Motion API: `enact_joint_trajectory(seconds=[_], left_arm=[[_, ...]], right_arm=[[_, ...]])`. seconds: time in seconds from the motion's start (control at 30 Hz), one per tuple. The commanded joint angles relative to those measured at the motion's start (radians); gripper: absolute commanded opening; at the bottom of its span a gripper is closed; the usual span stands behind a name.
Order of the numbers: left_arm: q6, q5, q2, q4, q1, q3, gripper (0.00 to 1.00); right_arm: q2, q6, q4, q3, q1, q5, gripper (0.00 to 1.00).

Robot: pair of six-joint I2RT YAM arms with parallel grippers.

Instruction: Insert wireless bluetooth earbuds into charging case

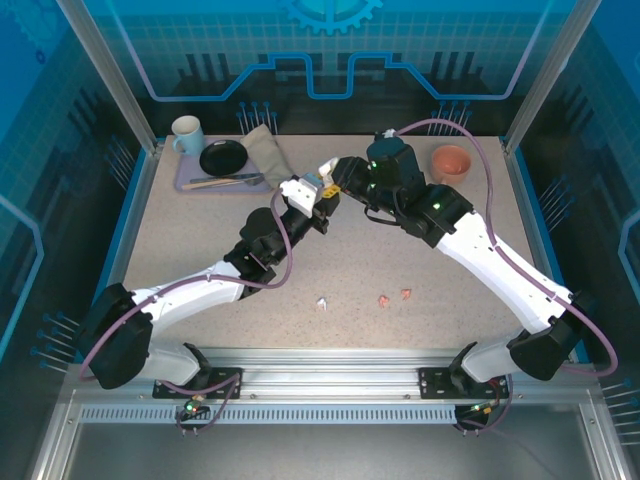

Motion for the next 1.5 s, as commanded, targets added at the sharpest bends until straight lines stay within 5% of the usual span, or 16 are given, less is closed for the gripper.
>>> enact_joint_trajectory(seconds=[0.0, 0.3, 1.07, 1.47], left_arm=[[-0.011, 0.055, -0.046, 0.116, -0.017, 0.01, 0.0], [-0.013, 0.052, -0.034, 0.11, -0.015, -0.002, 0.0], [-0.056, 0.203, -0.11, -0.016, 0.044, -0.075, 0.0], [-0.106, 0.562, -0.155, -0.187, 0.161, -0.077, 0.0]], right_arm=[[0.014, -0.015, -0.044, -0.012, -0.009, -0.021, 0.25], [0.005, -0.012, -0.031, -0.029, -0.009, -0.03, 0.16], [-0.142, -0.194, 0.067, -0.15, -0.039, -0.051, 0.15], [-0.232, -0.471, 0.207, -0.2, -0.053, -0.146, 0.14]])
